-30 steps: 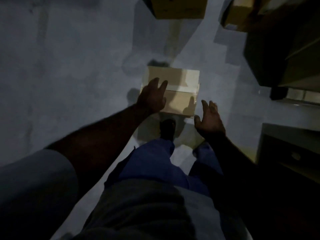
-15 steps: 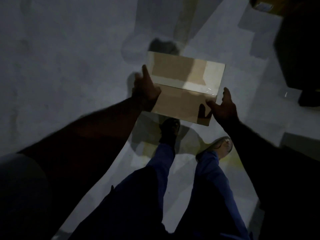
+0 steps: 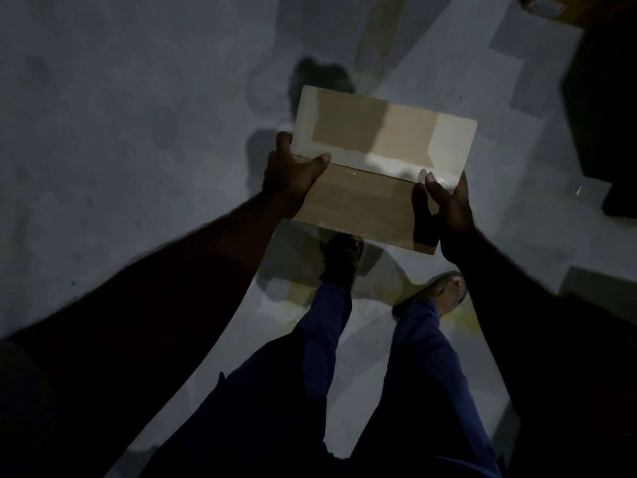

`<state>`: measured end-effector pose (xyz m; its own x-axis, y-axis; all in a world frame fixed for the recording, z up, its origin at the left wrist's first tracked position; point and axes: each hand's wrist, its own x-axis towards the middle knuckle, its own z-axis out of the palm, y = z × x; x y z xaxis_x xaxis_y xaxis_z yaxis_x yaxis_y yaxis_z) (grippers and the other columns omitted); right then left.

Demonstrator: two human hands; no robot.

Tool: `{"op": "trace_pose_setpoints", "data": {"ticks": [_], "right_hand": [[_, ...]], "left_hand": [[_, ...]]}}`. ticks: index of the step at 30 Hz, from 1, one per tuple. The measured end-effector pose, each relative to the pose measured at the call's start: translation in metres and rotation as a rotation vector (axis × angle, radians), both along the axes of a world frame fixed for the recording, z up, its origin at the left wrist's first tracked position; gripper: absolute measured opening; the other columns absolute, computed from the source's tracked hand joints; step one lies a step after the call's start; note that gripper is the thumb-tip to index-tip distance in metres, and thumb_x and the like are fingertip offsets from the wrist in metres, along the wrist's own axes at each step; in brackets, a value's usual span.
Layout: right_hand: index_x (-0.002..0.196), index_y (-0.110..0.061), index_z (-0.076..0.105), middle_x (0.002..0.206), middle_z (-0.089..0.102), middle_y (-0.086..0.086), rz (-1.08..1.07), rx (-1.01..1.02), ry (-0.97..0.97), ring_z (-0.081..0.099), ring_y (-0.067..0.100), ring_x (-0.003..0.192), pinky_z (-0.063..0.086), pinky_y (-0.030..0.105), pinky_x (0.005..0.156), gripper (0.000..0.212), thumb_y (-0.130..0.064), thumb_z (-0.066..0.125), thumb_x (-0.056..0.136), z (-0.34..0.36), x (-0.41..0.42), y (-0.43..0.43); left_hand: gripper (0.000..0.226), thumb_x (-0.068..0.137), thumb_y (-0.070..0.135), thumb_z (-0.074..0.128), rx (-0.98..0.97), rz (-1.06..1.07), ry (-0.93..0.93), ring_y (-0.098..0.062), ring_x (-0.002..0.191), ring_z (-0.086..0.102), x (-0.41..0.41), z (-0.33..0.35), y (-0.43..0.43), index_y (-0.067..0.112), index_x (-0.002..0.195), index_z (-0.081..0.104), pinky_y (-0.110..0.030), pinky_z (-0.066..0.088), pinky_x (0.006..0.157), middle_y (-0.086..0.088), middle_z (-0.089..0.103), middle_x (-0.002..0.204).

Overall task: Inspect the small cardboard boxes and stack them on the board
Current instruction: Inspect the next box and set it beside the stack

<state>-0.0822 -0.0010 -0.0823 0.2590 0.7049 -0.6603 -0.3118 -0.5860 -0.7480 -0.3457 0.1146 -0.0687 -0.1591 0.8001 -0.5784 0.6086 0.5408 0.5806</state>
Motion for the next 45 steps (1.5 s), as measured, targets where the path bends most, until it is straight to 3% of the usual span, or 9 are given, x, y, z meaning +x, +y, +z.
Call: {"op": "trace_pose_setpoints", "data": {"ticks": [4,8,13,20,26,29,38,41,45], "right_hand": [[0.15,-0.035,0.042,0.14,0.06,-0.025,0.08,0.07,-0.146,0.056,0.001,0.132,0.045,0.041,0.116,0.045,-0.03,0.058,0.108,0.052,0.007,0.005],[0.157,-0.006,0.035,0.151,0.054,0.014,0.07,0.123,-0.196,0.055,0.025,0.138,0.046,0.038,0.114,0.054,-0.015,0.056,0.107,0.105,0.014,0.006],[0.154,-0.004,0.038,0.148,0.057,0.015,0.061,0.065,-0.218,0.061,0.021,0.128,0.051,0.033,0.108,0.054,-0.009,0.059,0.104,0.186,0.016,-0.004],[0.132,-0.035,0.065,0.128,0.072,-0.007,-0.017,-0.017,-0.408,0.068,0.017,0.117,0.054,0.05,0.106,0.055,-0.063,0.067,0.085,0.264,0.031,-0.035],[0.137,-0.012,0.062,0.12,0.073,-0.003,-0.217,0.099,-0.36,0.071,0.01,0.109,0.057,0.035,0.099,0.043,-0.036,0.064,0.101,0.33,0.022,-0.069],[0.134,-0.02,0.067,0.125,0.073,-0.002,-0.328,0.043,-0.404,0.069,0.02,0.116,0.052,0.05,0.108,0.06,-0.055,0.068,0.086,0.343,0.029,-0.091],[0.129,-0.022,0.07,0.123,0.074,-0.004,-0.637,0.006,-0.499,0.069,0.021,0.114,0.054,0.051,0.105,0.07,-0.068,0.068,0.076,0.343,0.081,-0.2],[0.131,-0.019,0.069,0.123,0.073,-0.003,-0.709,-0.013,-0.534,0.069,0.022,0.113,0.054,0.047,0.104,0.069,-0.064,0.067,0.079,0.373,0.075,-0.239],[0.125,-0.011,0.07,0.111,0.074,-0.002,-0.808,0.041,-0.507,0.07,0.016,0.103,0.053,0.029,0.087,0.032,-0.031,0.064,0.101,0.398,0.07,-0.297]], "left_hand": [[0.066,0.069,0.069,0.075,0.031,-0.063,0.043,-0.022,0.105,0.062,-0.001,0.043,0.002,0.038,0.117,0.042,-0.049,0.059,0.089,0.002,0.06,0.119],[0.081,0.065,0.075,0.071,0.043,-0.062,0.079,-0.027,0.11,0.06,0.007,0.1,-0.003,0.034,0.129,0.043,-0.052,0.057,0.09,-0.001,0.059,0.125],[0.097,0.073,0.067,0.073,0.052,-0.093,0.154,-0.036,0.127,0.05,0.029,0.2,-0.017,0.024,0.15,0.034,-0.054,0.046,0.104,-0.01,0.05,0.14],[0.101,0.077,0.063,0.075,0.103,-0.207,0.043,-0.037,0.126,0.052,0.036,0.297,-0.02,0.017,0.152,0.027,-0.052,0.053,0.099,-0.016,0.039,0.147],[0.099,0.081,0.067,0.072,0.193,-0.418,0.129,-0.037,0.124,0.053,0.062,0.353,-0.016,0.016,0.152,0.025,-0.041,0.047,0.09,-0.016,0.044,0.142],[0.099,0.081,0.067,0.073,0.248,-0.512,0.133,-0.041,0.125,0.054,0.086,0.375,-0.019,0.015,0.151,0.027,-0.047,0.05,0.1,-0.018,0.045,0.142],[0.092,0.085,0.067,0.067,0.505,-0.814,0.176,-0.04,0.124,0.055,0.166,0.428,-0.086,0.021,0.154,0.028,-0.045,0.05,0.09,-0.018,0.049,0.143],[0.085,0.088,0.068,0.061,0.569,-0.919,0.213,-0.04,0.12,0.057,0.188,0.438,-0.126,0.024,0.153,0.027,-0.045,0.05,0.086,-0.019,0.05,0.139],[0.082,0.09,0.067,0.06,0.627,-1.017,0.228,-0.042,0.12,0.056,0.209,0.446,-0.184,0.022,0.151,0.03,-0.049,0.051,0.091,-0.021,0.05,0.139]]}}
